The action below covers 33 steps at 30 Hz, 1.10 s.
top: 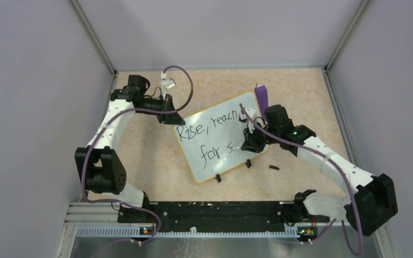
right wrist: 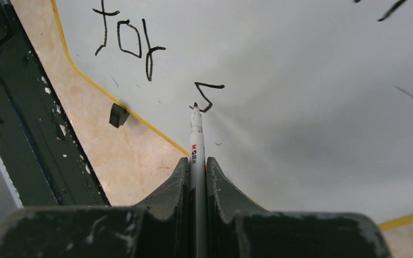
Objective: Write a sentence on the whiteboard
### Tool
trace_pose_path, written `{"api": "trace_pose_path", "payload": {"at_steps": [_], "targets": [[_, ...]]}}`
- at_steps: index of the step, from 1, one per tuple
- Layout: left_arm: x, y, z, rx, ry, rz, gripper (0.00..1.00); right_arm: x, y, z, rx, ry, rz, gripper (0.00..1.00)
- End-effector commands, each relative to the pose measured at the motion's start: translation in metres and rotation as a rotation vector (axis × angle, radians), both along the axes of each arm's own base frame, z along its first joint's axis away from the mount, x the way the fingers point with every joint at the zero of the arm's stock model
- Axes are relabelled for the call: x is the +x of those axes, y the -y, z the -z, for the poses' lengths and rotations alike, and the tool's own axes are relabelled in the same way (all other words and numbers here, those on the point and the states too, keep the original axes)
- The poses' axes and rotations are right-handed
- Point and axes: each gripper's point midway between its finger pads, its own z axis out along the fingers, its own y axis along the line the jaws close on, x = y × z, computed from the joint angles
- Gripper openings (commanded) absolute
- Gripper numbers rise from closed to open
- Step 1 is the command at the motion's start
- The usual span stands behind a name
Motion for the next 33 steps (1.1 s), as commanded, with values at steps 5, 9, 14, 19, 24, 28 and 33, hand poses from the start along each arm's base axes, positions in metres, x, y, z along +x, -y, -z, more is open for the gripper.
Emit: {"api": "trace_pose_path", "payload": {"at_steps": [5,9,14,19,24,28,33], "targets": [[0.008,0.000,0.004,0.030,0.044,0.007,0.00,0.021,0.005,-0.037,0.042,0.092,0.028,0.00],[0.007,0.000,0.004,0.032,0.046,0.006,0.00,0.027,0.005,-0.032,0.026,0.093,0.038,0.00],[0.007,-0.001,0.003,0.034,0.048,0.004,0.00,0.033,0.004,-0.025,0.008,0.086,0.050,0.00],[0.007,-0.001,0.004,0.036,0.047,0.005,0.00,0.042,0.008,-0.023,-0.013,0.103,0.086,0.00],[0.008,0.000,0.004,0.033,0.045,0.006,0.00,0.047,0.023,-0.024,-0.023,0.101,0.121,0.00],[0.008,-0.001,0.004,0.034,0.045,0.005,0.00,0.049,0.032,-0.024,-0.035,0.110,0.138,0.00],[0.007,0.000,0.005,0.031,0.040,0.007,0.00,0.047,0.032,-0.030,-0.020,0.112,0.121,0.00]]}}
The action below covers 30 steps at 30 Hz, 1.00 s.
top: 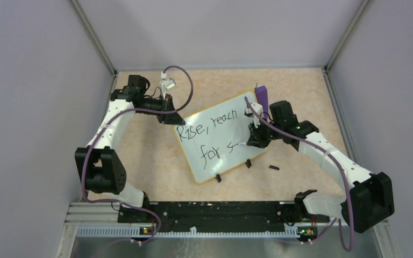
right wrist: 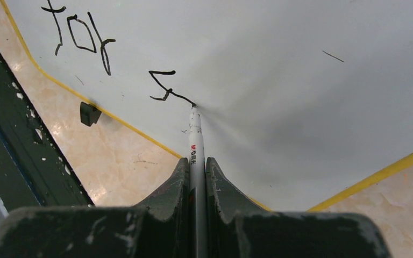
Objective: Write a sentence on the whiteboard
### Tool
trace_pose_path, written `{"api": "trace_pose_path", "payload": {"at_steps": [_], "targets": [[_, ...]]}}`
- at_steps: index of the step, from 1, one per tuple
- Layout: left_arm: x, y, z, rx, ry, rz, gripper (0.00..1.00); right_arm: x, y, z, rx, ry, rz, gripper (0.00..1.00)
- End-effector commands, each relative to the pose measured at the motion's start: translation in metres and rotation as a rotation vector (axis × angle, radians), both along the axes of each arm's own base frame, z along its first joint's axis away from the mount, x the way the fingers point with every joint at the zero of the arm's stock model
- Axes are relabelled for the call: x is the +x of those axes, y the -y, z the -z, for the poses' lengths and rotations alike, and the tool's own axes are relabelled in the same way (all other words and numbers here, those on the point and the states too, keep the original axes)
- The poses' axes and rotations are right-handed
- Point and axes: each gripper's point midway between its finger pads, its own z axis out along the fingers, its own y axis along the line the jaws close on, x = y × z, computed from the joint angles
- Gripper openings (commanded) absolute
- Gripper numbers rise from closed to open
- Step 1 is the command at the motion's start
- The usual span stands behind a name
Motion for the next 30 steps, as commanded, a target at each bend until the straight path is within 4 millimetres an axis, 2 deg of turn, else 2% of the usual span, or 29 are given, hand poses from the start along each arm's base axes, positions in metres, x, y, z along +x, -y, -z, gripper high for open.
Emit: {"api": "trace_pose_path", "payload": {"at_steps": [1,6,9,19,30], "targets": [[0.007,0.000,0.005,0.031,0.040,0.006,0.00,0.019,0.001,-0.032,0.017,0.121,0.004,0.00],[0.007,0.000,0.004,0.031,0.044,0.006,0.00,0.012,-0.008,-0.052,0.083,0.136,-0.044,0.00],[0.007,0.000,0.004,0.029,0.043,0.006,0.00,0.013,-0.012,-0.057,0.102,0.136,-0.050,0.00],[0.008,0.000,0.005,0.033,0.044,0.006,0.00,0.021,-0.018,-0.044,0.088,0.109,-0.057,0.00],[0.008,0.000,0.005,0.033,0.041,0.006,0.00,0.003,-0.012,-0.014,0.054,0.047,-0.060,0.00]]}}
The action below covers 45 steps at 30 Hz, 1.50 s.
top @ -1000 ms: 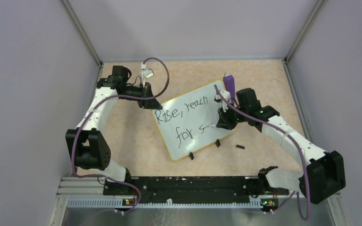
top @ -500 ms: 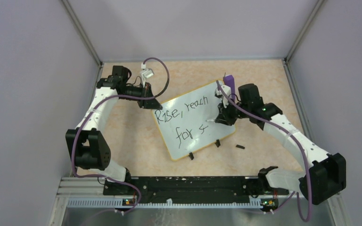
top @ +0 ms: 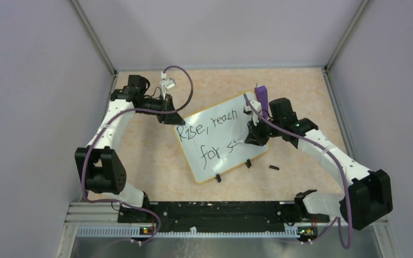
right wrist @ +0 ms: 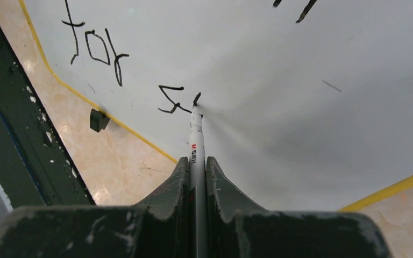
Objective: Write a sentence on the whiteboard
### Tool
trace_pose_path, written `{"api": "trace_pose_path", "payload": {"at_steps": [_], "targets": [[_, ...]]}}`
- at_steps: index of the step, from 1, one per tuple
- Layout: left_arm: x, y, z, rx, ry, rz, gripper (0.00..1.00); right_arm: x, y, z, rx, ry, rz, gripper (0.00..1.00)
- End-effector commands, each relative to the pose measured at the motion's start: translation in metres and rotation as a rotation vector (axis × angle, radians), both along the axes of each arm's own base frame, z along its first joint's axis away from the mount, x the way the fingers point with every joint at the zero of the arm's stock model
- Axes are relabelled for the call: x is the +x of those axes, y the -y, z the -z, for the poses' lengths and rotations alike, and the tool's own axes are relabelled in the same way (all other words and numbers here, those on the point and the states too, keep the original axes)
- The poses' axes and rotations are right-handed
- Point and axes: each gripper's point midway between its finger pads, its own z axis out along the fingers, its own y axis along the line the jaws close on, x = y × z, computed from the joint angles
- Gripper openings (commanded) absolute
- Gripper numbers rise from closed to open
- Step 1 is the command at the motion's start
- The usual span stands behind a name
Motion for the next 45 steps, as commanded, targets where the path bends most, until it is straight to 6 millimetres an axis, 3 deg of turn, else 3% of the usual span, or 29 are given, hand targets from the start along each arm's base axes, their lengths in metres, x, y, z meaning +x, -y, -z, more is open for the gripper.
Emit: {"api": "trace_pose_path", "payload": {"at_steps": [1,11,20,27,45], "targets": [[0.008,-0.001,0.006,0.035,0.040,0.005,0.00,-0.005,-0.001,0.001,0.009,0.022,-0.019,0.00],[0.008,0.000,0.006,0.032,0.039,0.006,0.00,-0.015,0.006,0.014,-0.022,0.002,-0.020,0.00],[0.008,0.000,0.005,0.033,0.041,0.005,0.00,-0.002,0.013,-0.008,-0.047,0.070,0.005,0.00],[0.007,-0.001,0.005,0.034,0.043,0.005,0.00,-0.008,0.009,-0.031,-0.003,0.084,-0.016,0.00],[0.006,-0.001,0.005,0.034,0.044,0.005,0.00,0.003,0.022,-0.016,0.014,0.058,0.075,0.00]]}}
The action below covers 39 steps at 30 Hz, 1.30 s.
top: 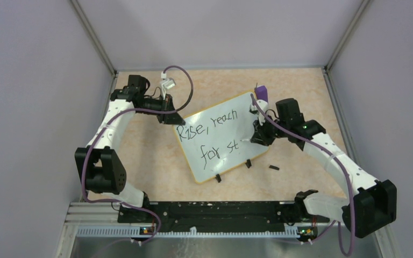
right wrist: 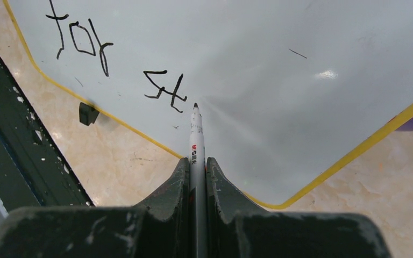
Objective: Write a sentence on the whiteboard
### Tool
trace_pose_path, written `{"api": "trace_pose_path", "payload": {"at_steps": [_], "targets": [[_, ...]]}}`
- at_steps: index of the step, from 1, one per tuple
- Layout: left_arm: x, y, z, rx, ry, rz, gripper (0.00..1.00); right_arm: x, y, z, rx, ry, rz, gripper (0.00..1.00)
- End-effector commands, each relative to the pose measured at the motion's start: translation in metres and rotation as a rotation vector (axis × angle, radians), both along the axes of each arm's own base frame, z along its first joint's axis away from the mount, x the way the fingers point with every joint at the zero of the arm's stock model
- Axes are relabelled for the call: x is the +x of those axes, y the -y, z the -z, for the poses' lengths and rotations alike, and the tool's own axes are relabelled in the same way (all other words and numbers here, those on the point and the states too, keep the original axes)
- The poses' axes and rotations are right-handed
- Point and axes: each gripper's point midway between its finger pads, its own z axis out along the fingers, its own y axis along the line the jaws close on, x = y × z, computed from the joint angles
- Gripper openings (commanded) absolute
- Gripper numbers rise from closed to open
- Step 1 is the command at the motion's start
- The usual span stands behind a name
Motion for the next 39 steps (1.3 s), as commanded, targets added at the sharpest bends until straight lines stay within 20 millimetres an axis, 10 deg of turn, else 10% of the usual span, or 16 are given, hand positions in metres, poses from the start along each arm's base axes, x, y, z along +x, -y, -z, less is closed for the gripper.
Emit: {"api": "trace_pose_path", "payload": {"at_steps": [1,39], "targets": [[0.006,-0.001,0.005,0.033,0.044,0.005,0.00,0.010,0.000,-0.010,0.042,0.049,0.019,0.00],[0.007,-0.001,0.008,0.034,0.039,0.007,0.00,0.025,-0.012,-0.004,0.042,0.046,0.010,0.00]]}}
